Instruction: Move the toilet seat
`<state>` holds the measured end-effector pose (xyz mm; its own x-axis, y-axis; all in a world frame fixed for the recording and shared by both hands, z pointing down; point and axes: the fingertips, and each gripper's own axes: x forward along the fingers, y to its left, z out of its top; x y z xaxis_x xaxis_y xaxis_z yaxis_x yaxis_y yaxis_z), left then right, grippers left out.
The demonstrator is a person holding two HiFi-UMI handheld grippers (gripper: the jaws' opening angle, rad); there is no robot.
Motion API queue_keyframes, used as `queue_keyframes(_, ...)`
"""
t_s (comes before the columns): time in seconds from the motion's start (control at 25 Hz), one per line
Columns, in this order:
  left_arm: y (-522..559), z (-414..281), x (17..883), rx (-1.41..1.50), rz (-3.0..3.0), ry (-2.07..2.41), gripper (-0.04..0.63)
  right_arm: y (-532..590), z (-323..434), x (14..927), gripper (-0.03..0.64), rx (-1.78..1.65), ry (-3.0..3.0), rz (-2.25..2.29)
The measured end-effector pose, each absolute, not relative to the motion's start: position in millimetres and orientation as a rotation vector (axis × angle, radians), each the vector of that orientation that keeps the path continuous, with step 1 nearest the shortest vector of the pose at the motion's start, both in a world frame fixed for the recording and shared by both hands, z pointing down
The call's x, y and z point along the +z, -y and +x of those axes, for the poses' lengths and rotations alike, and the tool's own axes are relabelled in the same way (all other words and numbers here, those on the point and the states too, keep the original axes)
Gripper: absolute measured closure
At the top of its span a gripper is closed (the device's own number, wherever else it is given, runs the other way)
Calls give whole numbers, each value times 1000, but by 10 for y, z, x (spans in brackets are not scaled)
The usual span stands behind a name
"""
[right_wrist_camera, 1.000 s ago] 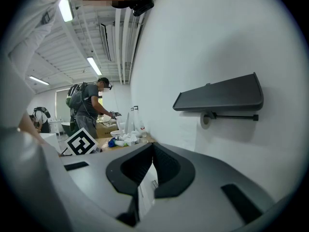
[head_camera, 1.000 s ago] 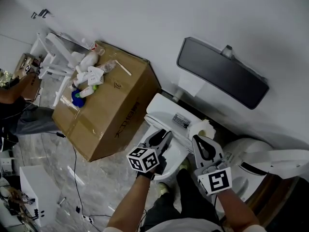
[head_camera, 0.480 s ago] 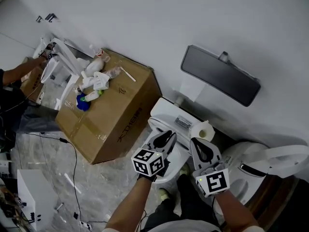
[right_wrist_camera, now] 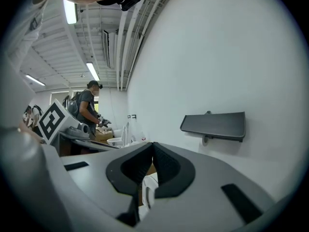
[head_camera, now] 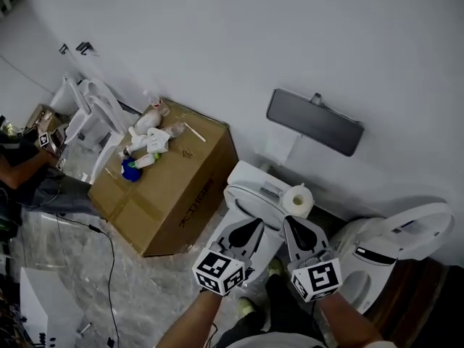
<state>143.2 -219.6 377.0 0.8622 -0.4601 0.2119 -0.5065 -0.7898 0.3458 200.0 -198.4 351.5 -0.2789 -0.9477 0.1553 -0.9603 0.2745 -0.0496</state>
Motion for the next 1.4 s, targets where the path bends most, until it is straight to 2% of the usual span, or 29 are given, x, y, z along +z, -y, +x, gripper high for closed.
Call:
queue_keyframes(0.52,1020,899,2553,87,2811,654,584,1062,1469,2597,603,141,2487,1830)
queue_keyframes(1.16,507,153,1979,-50,2804,790,584,401,745,1948,603,-53,2569,1752)
queue_keyframes(1.4,374,-11,1977,-36,2808,831,584,335,564,2015,603,19,2592,1720)
